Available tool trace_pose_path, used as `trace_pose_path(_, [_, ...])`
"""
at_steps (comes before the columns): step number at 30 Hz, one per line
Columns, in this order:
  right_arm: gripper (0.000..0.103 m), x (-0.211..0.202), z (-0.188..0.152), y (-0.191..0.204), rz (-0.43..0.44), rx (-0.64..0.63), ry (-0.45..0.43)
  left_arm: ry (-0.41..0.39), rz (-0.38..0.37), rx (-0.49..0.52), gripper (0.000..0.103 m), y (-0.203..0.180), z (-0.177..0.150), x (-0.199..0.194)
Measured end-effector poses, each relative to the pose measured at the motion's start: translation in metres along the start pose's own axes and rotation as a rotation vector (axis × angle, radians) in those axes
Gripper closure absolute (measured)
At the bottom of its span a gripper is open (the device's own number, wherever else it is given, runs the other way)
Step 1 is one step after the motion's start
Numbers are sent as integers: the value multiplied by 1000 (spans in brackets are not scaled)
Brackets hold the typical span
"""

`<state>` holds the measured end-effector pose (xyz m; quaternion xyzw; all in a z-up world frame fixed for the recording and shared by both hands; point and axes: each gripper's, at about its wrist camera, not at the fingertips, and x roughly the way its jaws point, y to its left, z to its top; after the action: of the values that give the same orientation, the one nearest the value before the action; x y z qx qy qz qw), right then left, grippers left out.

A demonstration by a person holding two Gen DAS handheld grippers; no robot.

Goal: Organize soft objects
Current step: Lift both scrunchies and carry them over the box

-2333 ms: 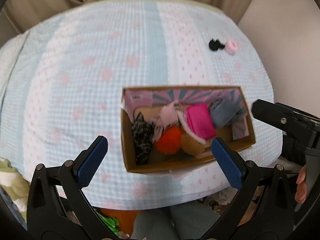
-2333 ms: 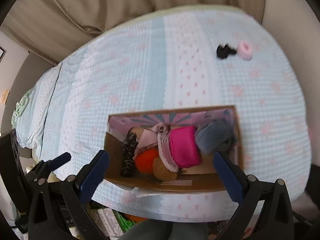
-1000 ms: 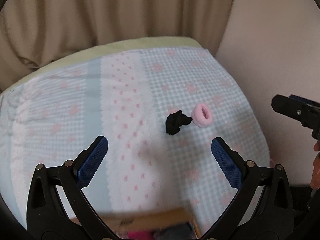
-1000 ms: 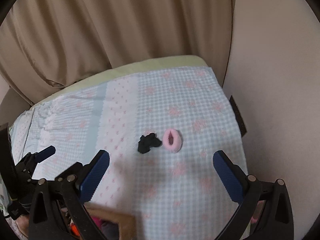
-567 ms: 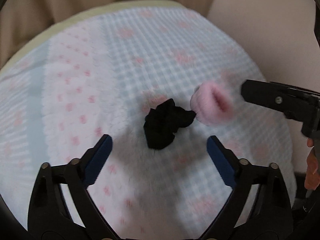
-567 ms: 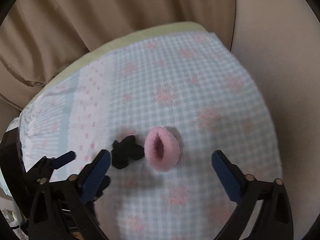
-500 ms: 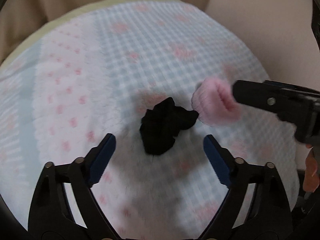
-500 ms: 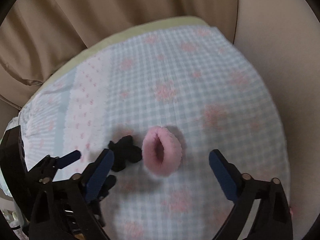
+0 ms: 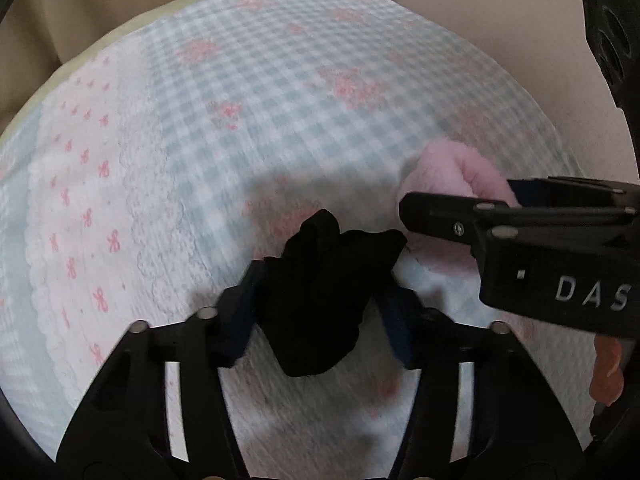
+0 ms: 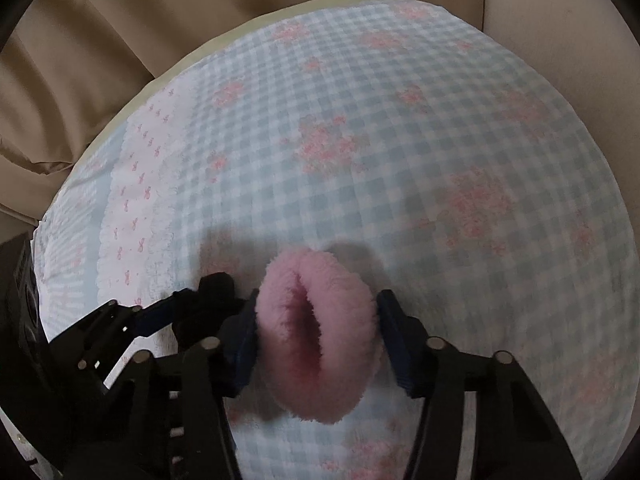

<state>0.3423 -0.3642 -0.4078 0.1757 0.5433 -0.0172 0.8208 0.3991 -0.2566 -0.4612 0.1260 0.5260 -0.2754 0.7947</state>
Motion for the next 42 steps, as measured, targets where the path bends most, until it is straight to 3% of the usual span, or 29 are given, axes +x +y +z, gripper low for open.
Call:
trace_pose_path(6, [67, -2, 1, 2, 7, -7, -10, -9, -7, -22, 77, 6, 9, -2])
trace_pose_path(19, [68, -53, 8, 12, 4, -3, -79, -58, -12, -65, 78, 14, 24, -52])
trace_pose_path(25, [68, -105, 10, 30, 15, -21, -130, -111, 1, -88, 78, 9, 27, -111])
trace_pose_path(32, [68, -188, -9, 62, 23, -61, -176, -176, 38, -139, 78, 1, 14, -207])
trace_pose_path(42, [68, -280, -70, 108, 74, -98, -182, -192, 105, -229, 78, 3, -58, -337])
